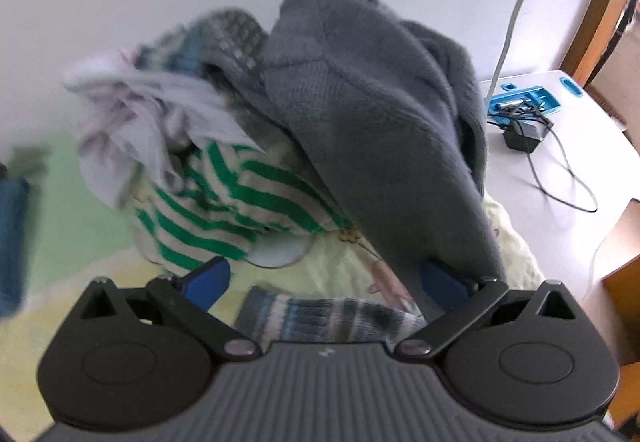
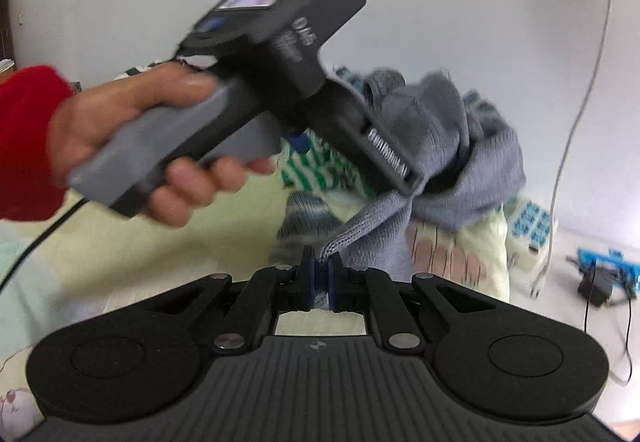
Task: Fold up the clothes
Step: 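Lift the grey sweater with the right gripper while the left gripper grasps its striped cuff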
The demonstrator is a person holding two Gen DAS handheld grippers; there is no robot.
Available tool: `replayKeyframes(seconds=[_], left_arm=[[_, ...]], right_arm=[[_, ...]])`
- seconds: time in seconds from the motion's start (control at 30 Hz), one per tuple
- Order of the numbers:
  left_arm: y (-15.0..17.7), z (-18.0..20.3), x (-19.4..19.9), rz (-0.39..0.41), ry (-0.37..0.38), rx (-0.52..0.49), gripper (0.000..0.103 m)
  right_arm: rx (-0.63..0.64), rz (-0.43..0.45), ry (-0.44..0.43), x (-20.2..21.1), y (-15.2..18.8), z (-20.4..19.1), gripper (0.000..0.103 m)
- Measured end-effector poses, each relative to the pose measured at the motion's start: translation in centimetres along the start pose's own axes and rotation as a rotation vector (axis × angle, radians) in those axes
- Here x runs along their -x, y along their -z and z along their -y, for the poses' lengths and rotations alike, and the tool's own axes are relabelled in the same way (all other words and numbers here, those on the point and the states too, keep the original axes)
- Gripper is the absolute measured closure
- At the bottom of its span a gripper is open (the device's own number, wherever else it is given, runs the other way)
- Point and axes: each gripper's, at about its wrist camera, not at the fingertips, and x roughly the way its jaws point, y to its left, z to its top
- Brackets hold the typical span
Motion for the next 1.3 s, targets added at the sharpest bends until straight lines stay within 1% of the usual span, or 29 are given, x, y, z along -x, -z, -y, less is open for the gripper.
replayKeyframes(seconds=[0.07,0.1,0.17,0.27,0.33,0.4,0.43,0.47,0.57,0.67,0.77,0.87,0.93,0.97,1.0,1.03,1.07,1.1,1.13,1.17,1.2,1.23,1.27,1.3], left_arm=[[-0.1,-0.2,-1.2,-0.027,0.03,0.04,0.001],[0.0,-0.1,-1.4,-0.025,0.032,0.049,0.001],[0.0,0.5,-1.9,-0.014,0.028,0.059,0.001],[-0.2,1.0,-1.5,0.017,0.041,0.066,0.001],[0.0,0.9,-1.2,0.021,0.038,0.055,0.001],[0.4,0.4,-1.1,0.017,0.04,0.044,0.001],[0.9,-0.1,-0.7,0.028,0.054,0.044,0.001],[1.2,-0.5,-0.6,0.037,0.052,0.039,0.001],[2.2,-1.5,-0.1,0.06,0.043,0.023,0.001],[2.0,-0.8,-0.5,0.061,0.034,0.025,0.001],[1.6,0.4,-1.1,0.06,0.034,0.025,0.001],[1.3,0.5,-2.1,0.033,0.048,0.05,0.001],[1.1,0.6,-2.7,0.014,0.057,0.067,0.003],[1.0,0.6,-3.0,0.005,0.062,0.076,0.008],[0.8,0.6,-3.3,-0.005,0.067,0.085,0.028],[0.7,0.7,-3.6,-0.014,0.071,0.093,0.066],[0.6,0.7,-3.9,-0.024,0.076,0.102,0.088],[0.5,0.7,-4.3,-0.033,0.081,0.11,0.103],[0.5,0.8,-4.3,-0.033,0.076,0.105,0.099],[0.6,1.0,-4.3,-0.032,0.07,0.099,0.097],[0.6,1.1,-4.3,-0.031,0.065,0.093,0.093],[0.7,1.2,-4.3,-0.03,0.059,0.087,0.094],[0.7,1.3,-4.3,-0.029,0.053,0.081,0.095],[0.8,1.5,-4.3,-0.028,0.048,0.075,0.097]], right_arm=[[0.009,-0.014,0.015,-0.2,0.7,0.0,0.096],[0.007,-0.022,0.019,-0.6,0.8,0.1,0.096],[0.026,-0.026,0.034,-1.1,0.8,0.5,0.096],[0.061,-0.043,0.046,-3.6,-0.1,-0.6,0.096],[0.062,-0.056,0.042,-4.0,0.7,-0.3,0.096],[0.058,-0.061,0.026,-3.6,1.2,-0.2,0.096],[0.054,-0.058,0.017,-2.4,1.4,-0.2,0.096],[0.048,-0.053,0.011,-1.1,1.6,-0.1,0.096],[-0.005,-0.051,0.003,0.0,1.7,0.7,0.096],[-0.034,-0.049,0.002,-0.6,1.5,1.4,0.096],[-0.019,-0.05,-0.005,-1.3,1.3,1.1,0.096],[0.031,-0.049,0.015,-2.3,1.2,0.3,0.095],[0.021,-0.05,0.021,-2.5,1.0,0.7,0.095],[0.015,-0.053,0.023,-2.6,0.9,1.0,0.095],[0.015,-0.06,0.026,-2.7,0.8,1.4,0.095],[0.023,-0.068,0.035,-2.7,0.6,1.7,0.095],[0.031,-0.062,0.042,-2.5,0.4,2.1,0.095],[0.031,-0.041,0.045,-2.0,0.1,2.6,0.094],[0.016,-0.011,0.051,-1.5,-0.5,3.4,0.082],[-0.02,0.032,0.07,-0.9,-1.3,4.5,0.064],[-0.073,0.082,0.094,-0.3,-2.4,5.8,0.056],[-0.132,0.125,0.114,-0.1,-3.6,7.1,0.047],[-0.19,0.153,0.128,-0.3,-5.1,8.6,0.045],[-0.235,0.17,0.138,-0.9,-6.7,9.9,0.045]])
